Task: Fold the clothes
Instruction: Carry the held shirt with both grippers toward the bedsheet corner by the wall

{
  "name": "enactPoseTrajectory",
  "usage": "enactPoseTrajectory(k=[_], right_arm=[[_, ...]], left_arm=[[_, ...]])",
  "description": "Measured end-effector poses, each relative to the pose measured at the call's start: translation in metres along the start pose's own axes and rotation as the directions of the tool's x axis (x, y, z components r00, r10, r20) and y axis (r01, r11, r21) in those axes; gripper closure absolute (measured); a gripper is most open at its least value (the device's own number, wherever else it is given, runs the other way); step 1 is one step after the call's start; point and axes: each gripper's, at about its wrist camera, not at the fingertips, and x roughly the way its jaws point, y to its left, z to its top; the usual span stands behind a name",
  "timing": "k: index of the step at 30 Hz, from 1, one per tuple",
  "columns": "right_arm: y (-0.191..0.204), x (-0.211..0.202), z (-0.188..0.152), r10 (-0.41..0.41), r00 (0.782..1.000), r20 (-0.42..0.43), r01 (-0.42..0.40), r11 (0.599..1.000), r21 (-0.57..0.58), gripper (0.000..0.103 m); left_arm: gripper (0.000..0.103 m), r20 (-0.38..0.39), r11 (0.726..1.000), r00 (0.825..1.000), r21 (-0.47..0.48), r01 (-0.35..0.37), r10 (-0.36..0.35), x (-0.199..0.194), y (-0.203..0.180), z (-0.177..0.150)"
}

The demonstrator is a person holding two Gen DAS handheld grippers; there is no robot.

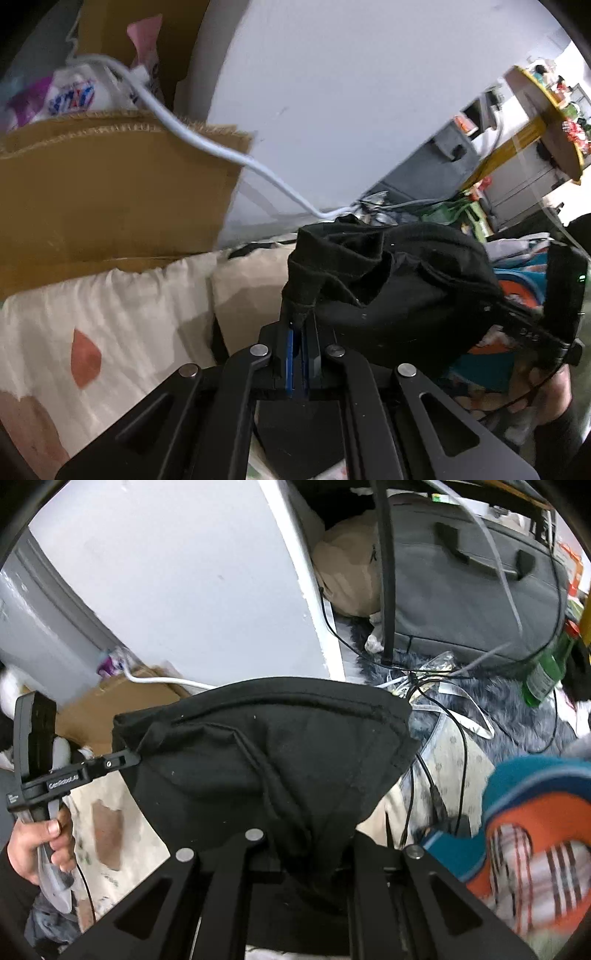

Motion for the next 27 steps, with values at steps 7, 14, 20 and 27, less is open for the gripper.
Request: enactPoseTrajectory(k=[7,14,20,27], right_arm=[[-0.009,0.045,0.01,-0.048,0.998,-0.037,0.046,0.998,-0.038,0.095],[-0.034,0.081,0.02,-0.043,0.998,-0.037,0.044,0.999,0.017,0.094],[-0.035,0.109,0.019,-0.117,0.99,-0.08,0.114,0.993,-0.039,0.092],[-0.032,0.098,0.037,-0.149,0.988,-0.043,0.147,0.988,-0.041,0.063]], left_arm=[[0.101,-0.003,0.997,0.998,0.048,-0.055,0.055,0.042,0.021,0.008],[0.101,0.02,0.994,0.996,0.067,-0.089,0.088,0.066,0.03,0.01],[0.101,0.011,0.993,0.995,0.063,-0.102,0.101,0.083,0.034,0.008],[0.1,0.032,0.992,0.994,0.059,-0.109,0.107,0.068,0.031,0.002]])
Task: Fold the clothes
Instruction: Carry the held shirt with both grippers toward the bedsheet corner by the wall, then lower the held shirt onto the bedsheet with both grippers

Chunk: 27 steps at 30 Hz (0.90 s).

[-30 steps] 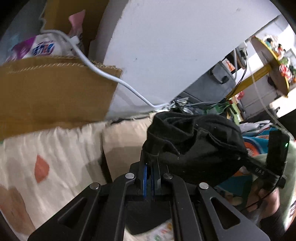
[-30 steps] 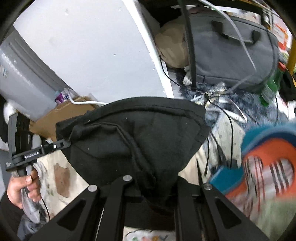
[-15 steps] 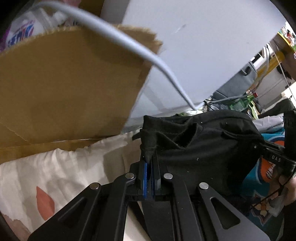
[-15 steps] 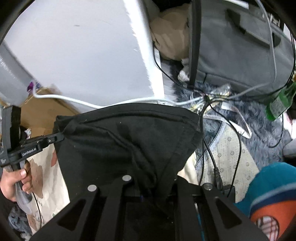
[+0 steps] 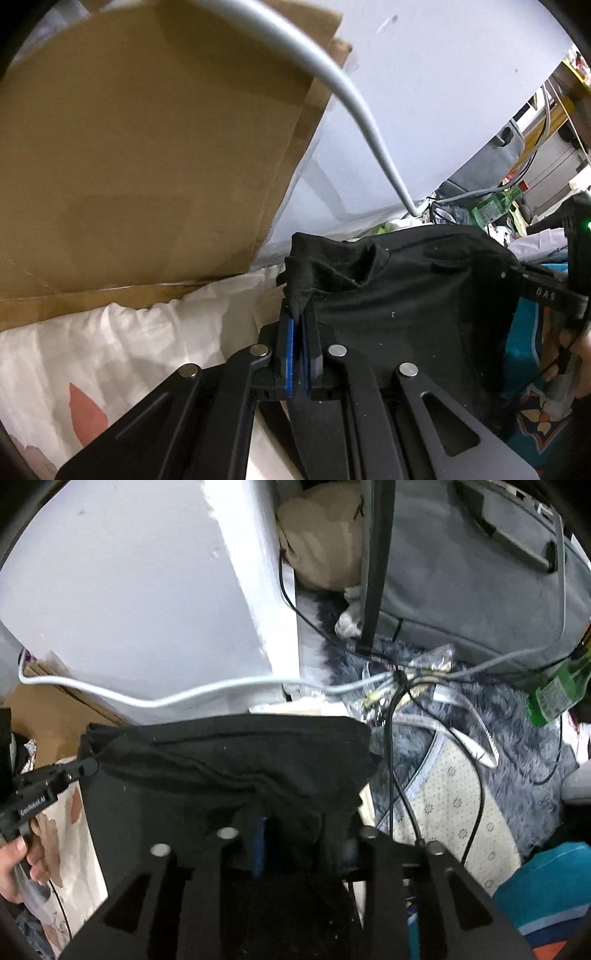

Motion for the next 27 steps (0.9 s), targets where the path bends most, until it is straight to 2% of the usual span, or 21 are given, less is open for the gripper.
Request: enactPoseTrajectory(k=[2,4,8,12,14,16,19,23,27], right_arm=[[-0.002,-0.007,0.003,0.006,1.0,0.015,-0.006,1.0,0.016,0.055],[-0.005,-0.011,0.002,0.029,1.0,0.01,-0.03,0.998,0.047,0.04],[-0.004,-0.018,-0.008,0.032,0.999,0.012,-0.032,0.997,0.063,0.04],[0.003,-0.034,-0.02,0.017,0.996,0.087,-0.019,0.999,0.026,0.04],[0.009,-0.04,-0.024,0.006,0.993,0.117,-0.005,1.0,-0.009,0.043],[0.012,-0.039,-0.028,0.011,0.993,0.116,-0.008,1.0,-0.025,0.065],[0.013,-0.022,-0.032,0.02,0.998,0.067,-0.019,1.0,-0.025,0.079],[0.005,0.008,-0.034,0.007,1.0,0.026,-0.008,1.0,0.016,0.079],[-0.002,0.031,-0.031,-0.014,1.0,0.005,0.013,1.0,0.02,0.079]], left_arm=[[0.1,-0.002,1.0,1.0,0.001,0.0,0.0,-0.006,-0.001,-0.003],[0.1,-0.015,1.0,1.0,0.019,0.001,0.0,-0.006,-0.003,-0.006],[0.1,-0.044,0.998,0.999,0.053,-0.029,0.032,-0.006,-0.003,-0.009],[0.1,-0.018,0.997,0.998,0.051,-0.055,0.056,-0.017,0.002,-0.01],[0.1,0.0,0.998,0.999,0.046,-0.048,0.048,-0.024,0.002,-0.01],[0.1,0.016,0.998,1.0,0.051,-0.027,0.027,-0.028,0.0,-0.01],[0.1,0.005,0.996,1.0,0.083,0.012,-0.013,-0.021,-0.01,-0.013],[0.1,-0.015,0.992,1.0,0.125,0.016,-0.014,0.0,-0.026,-0.016],[0.1,-0.01,0.988,1.0,0.155,-0.013,0.015,0.023,-0.032,-0.015]])
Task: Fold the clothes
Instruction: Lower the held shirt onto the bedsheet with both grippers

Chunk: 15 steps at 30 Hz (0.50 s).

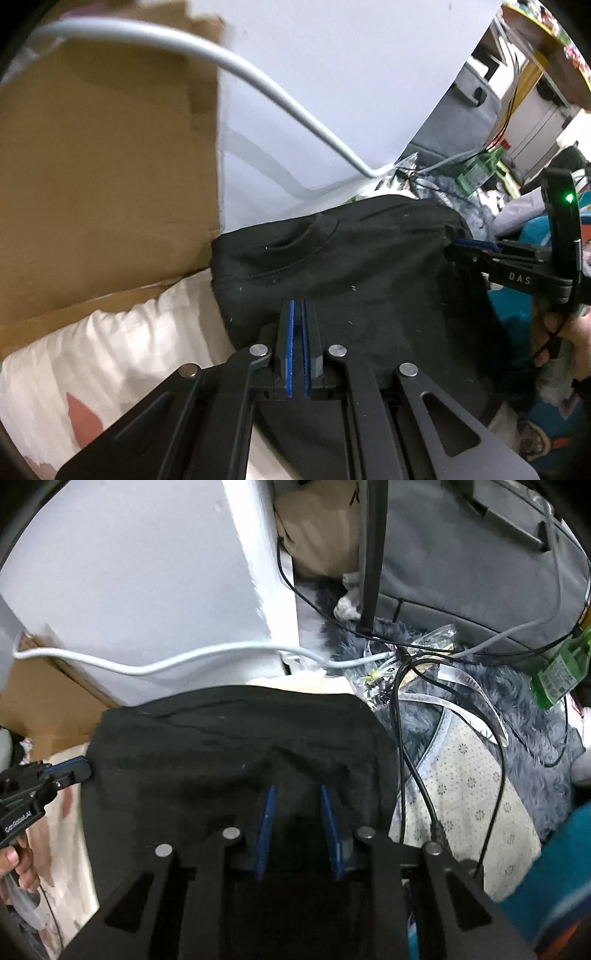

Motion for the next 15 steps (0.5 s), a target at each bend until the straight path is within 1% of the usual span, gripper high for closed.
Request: enactPoseTrajectory(k=[3,7,9,10,12,15], right_arm=[[-0.005,0.003,0.006,-0.016,1.0,0.019,0.016,1.0,0.014,0.08],[-0.001,0.008,0.021,-0.065,0.997,0.038,0.066,0.998,-0.024,0.08],[0.001,0.008,0.028,-0.086,0.995,0.056,0.088,0.995,-0.04,0.08],[0.001,0.006,0.032,-0.087,0.994,0.06,0.089,0.995,-0.037,0.08],[-0.001,-0.003,0.041,-0.059,0.996,0.072,0.06,0.998,-0.009,0.08],[-0.001,-0.032,0.048,-0.02,0.993,0.117,0.02,1.0,0.004,0.079]], left_arm=[[0.1,0.012,1.0,1.0,0.012,-0.026,0.026,0.013,-0.001,0.004],[0.1,0.034,0.998,0.998,0.033,-0.057,0.056,0.023,-0.004,0.013],[0.1,0.051,0.995,0.995,0.037,-0.091,0.089,0.026,-0.006,0.019],[0.1,0.06,0.994,0.993,0.03,-0.105,0.103,0.027,-0.005,0.023],[0.1,0.075,0.993,0.99,0.014,-0.12,0.119,0.024,-0.005,0.028],[0.1,0.094,0.995,0.991,0.002,-0.1,0.1,0.011,-0.005,0.031]])
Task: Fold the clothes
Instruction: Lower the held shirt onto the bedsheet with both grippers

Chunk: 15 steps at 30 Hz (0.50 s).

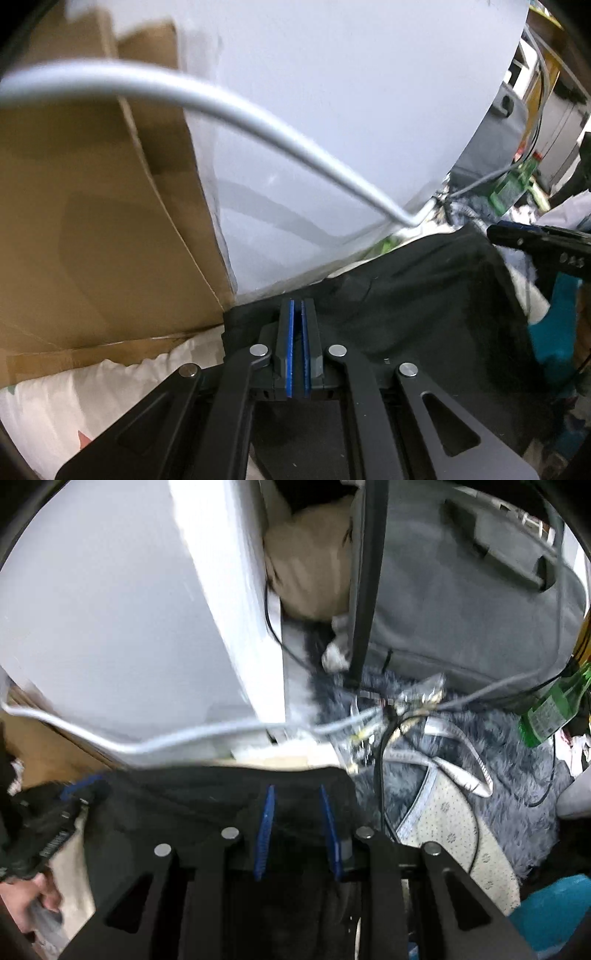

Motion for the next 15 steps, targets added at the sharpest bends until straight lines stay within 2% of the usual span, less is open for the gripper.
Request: enactPoseTrajectory(k=[3,6,15], right_arm=[[0.007,-0.02,-0.001,-0.007,1.0,0.011,0.007,1.0,-0.031,0.078],[0.014,-0.027,-0.016,0.0,1.0,-0.017,0.0,0.999,-0.037,0.078],[0.024,-0.003,-0.078,-0.029,0.992,-0.122,0.018,0.995,-0.094,0.078]], left_arm=[[0.1,-0.003,1.0,1.0,0.013,0.018,-0.018,-0.013,-0.002,-0.005],[0.1,-0.019,0.999,0.999,0.008,0.047,-0.047,-0.023,-0.002,-0.011],[0.1,-0.076,0.996,0.993,-0.003,0.09,-0.089,-0.035,-0.006,-0.048]])
